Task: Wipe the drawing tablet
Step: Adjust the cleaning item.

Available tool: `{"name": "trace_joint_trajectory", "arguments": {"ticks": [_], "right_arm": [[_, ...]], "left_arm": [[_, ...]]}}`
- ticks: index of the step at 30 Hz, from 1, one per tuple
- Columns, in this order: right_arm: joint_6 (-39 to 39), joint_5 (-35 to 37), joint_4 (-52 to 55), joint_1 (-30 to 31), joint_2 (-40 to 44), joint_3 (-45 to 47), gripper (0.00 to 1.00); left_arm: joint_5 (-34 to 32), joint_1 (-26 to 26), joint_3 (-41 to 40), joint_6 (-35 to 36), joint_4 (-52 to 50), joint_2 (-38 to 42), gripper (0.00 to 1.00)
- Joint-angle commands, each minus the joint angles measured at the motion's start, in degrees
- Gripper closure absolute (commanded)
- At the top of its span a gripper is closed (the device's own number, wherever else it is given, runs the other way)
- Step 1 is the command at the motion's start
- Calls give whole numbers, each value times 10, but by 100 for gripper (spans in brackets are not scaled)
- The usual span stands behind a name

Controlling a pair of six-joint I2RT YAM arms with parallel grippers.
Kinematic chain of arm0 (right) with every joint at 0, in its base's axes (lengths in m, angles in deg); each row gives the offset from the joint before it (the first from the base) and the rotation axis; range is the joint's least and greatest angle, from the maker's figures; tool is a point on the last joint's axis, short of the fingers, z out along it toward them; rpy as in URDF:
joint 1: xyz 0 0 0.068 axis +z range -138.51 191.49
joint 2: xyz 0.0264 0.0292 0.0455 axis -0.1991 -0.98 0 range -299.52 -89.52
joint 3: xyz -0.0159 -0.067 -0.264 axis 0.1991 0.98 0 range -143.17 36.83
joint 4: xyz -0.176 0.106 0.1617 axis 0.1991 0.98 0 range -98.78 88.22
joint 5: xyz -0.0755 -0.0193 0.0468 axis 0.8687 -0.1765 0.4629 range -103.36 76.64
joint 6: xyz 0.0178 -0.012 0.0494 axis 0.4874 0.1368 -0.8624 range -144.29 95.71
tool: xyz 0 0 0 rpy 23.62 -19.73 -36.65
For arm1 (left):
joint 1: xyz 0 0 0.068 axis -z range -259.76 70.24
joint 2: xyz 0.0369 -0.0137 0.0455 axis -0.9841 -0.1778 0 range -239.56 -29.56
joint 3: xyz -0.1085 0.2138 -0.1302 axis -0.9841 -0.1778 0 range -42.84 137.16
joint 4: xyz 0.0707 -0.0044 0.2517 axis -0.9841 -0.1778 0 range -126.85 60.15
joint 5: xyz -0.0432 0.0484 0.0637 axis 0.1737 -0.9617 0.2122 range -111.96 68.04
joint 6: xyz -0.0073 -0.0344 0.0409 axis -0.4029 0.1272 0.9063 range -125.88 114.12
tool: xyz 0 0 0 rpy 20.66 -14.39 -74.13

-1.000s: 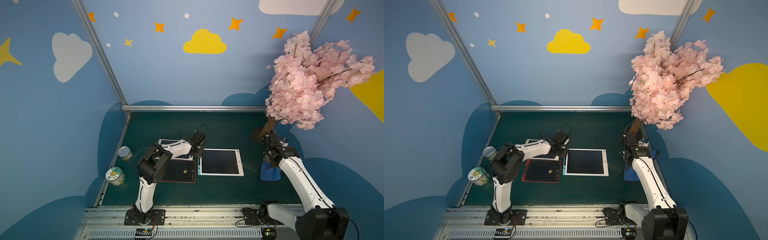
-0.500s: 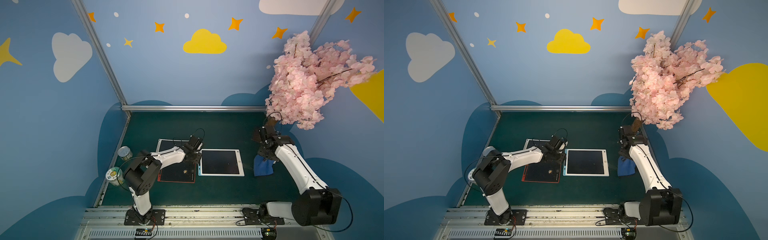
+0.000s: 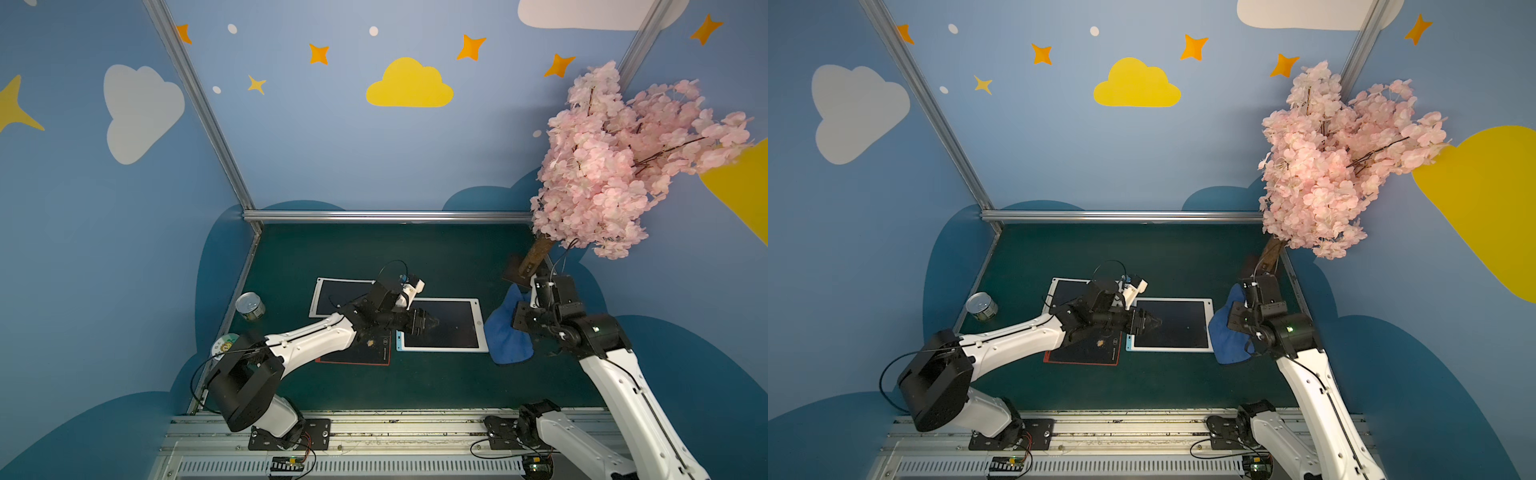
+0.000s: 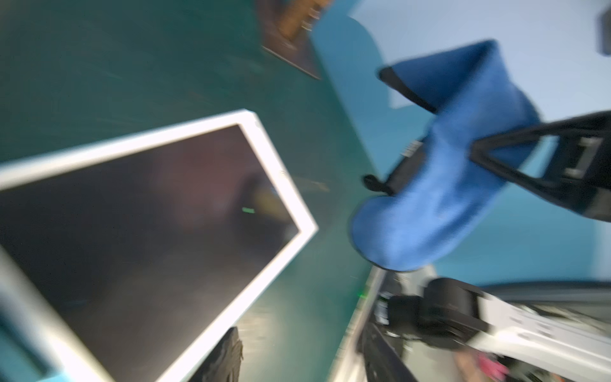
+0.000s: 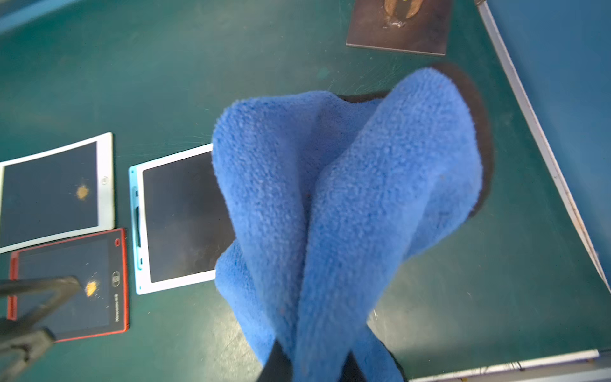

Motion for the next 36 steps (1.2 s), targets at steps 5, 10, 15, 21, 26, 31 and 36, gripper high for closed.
{"name": "trace_joint_trajectory", "arguments": {"ticks": [5,10,15,21,26,31,36], "right_arm": [[-34,-22,56,7,89,28,100],[-33,-33,54,13,98,29,100],[-36,-58,32,18,101,44,100],[-50,-79,13,26,107,74,100],[-69,-103,-11,35,117,110,100],[-70,-76,0,43,123,109,100],[-68,-34,10,43,159,76,100]], "left_arm": [[75,71,22,-208,187,-71,35],[110,97,23,-397,431,-174,28],[93,125,49,-570,655,-289,26],[50,145,42,-521,568,-264,24],[33,143,49,-498,522,-244,23],[53,145,81,-517,538,-269,25],[45,141,50,-497,526,-258,24]]}}
